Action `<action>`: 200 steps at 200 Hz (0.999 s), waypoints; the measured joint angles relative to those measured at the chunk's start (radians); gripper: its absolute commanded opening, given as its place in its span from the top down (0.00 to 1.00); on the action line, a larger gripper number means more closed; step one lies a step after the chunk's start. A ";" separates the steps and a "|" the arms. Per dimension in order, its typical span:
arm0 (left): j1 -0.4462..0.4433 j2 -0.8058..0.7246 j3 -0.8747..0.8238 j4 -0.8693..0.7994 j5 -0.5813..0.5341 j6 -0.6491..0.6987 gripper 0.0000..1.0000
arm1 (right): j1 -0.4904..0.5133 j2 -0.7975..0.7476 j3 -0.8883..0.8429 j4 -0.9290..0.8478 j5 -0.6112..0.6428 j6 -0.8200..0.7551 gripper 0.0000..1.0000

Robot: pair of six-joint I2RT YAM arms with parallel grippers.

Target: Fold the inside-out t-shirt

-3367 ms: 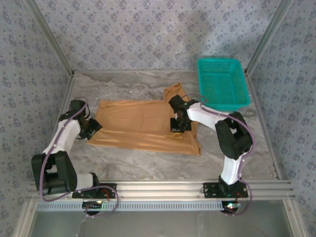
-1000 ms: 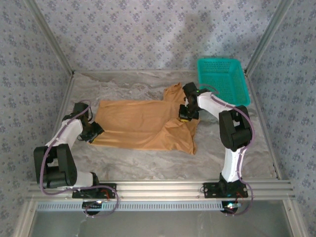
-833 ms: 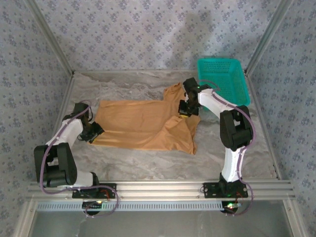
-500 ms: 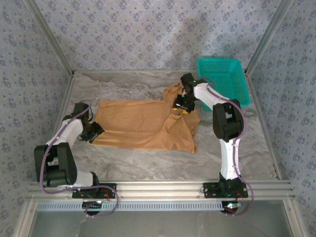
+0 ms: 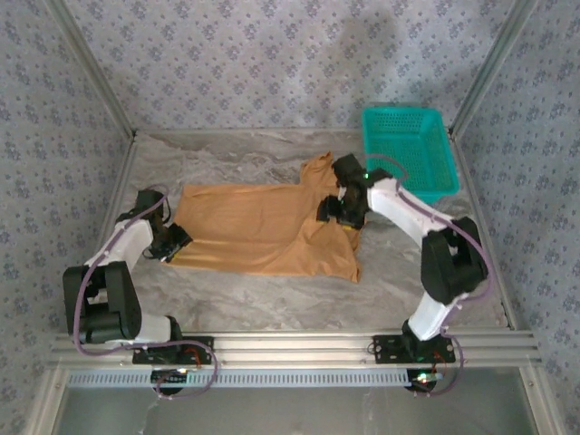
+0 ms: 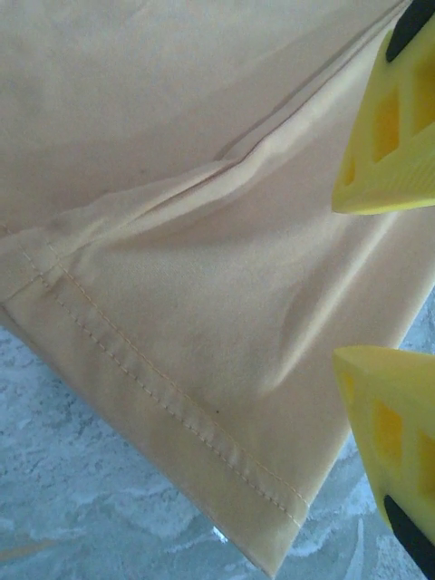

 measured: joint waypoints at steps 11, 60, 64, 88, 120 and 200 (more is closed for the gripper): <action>0.000 0.005 -0.005 0.014 0.010 -0.005 0.58 | 0.040 -0.051 -0.100 0.026 -0.013 0.022 0.32; 0.092 0.068 -0.053 0.086 0.044 -0.013 0.57 | 0.051 -0.111 -0.414 0.131 -0.029 0.129 0.32; 0.111 0.072 -0.061 0.092 0.046 -0.013 0.57 | 0.043 -0.117 -0.428 0.135 -0.031 0.134 0.32; 0.180 0.069 -0.082 0.113 0.079 -0.013 0.57 | 0.017 -0.202 -0.495 0.162 -0.022 0.144 0.32; 0.185 0.038 -0.111 0.136 0.095 -0.013 0.57 | 0.014 -0.268 -0.556 0.162 -0.022 0.146 0.32; 0.068 -0.216 -0.077 -0.034 0.032 -0.024 0.57 | 0.052 -0.282 -0.318 0.034 0.050 0.129 0.44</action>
